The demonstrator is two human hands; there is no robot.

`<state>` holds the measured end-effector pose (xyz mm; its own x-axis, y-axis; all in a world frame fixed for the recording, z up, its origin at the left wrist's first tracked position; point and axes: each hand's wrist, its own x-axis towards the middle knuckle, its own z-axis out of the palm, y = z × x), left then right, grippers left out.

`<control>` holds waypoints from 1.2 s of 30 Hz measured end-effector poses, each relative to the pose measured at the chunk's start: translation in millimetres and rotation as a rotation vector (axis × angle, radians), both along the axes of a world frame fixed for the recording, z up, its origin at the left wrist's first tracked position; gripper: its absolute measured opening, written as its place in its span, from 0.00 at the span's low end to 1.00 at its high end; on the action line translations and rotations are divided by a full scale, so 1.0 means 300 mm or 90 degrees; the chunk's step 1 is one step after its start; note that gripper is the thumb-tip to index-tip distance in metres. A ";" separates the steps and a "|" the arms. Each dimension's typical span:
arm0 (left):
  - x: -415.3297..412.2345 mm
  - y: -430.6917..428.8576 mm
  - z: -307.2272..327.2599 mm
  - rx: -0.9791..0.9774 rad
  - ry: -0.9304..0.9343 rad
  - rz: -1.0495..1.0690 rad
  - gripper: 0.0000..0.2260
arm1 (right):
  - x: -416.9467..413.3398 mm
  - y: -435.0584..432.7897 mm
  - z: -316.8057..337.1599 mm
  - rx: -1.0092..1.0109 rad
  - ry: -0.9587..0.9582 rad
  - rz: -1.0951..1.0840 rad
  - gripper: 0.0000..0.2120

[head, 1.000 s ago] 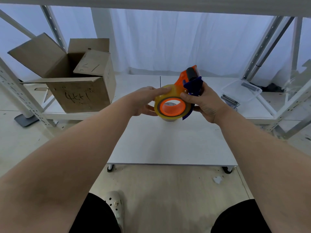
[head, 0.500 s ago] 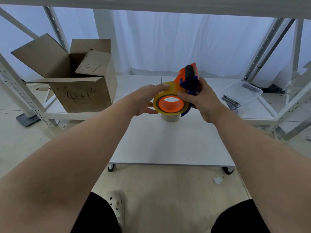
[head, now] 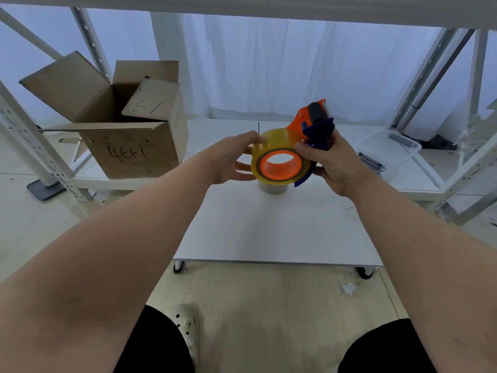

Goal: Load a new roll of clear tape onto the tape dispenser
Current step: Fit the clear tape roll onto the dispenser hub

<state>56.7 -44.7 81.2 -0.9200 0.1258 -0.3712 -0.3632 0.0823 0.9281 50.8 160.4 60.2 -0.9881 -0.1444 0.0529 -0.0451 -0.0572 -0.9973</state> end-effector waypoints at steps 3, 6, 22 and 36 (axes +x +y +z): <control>-0.004 -0.004 0.000 -0.037 -0.001 -0.012 0.14 | 0.004 -0.004 -0.001 0.024 0.001 0.014 0.26; -0.002 -0.001 0.003 -0.069 -0.009 -0.024 0.18 | 0.008 -0.011 -0.001 0.054 0.002 0.026 0.28; 0.010 0.020 -0.015 -0.036 0.053 -0.032 0.16 | 0.019 -0.022 0.003 0.014 0.006 -0.003 0.26; 0.003 0.049 0.000 0.018 0.065 0.043 0.12 | 0.012 -0.036 0.022 0.034 0.075 -0.061 0.22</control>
<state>57.6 -30.1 81.4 -0.9594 0.0715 -0.2727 -0.2709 0.0347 0.9620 54.5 149.5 66.8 -0.9848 -0.0560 0.1645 -0.1651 0.0061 -0.9863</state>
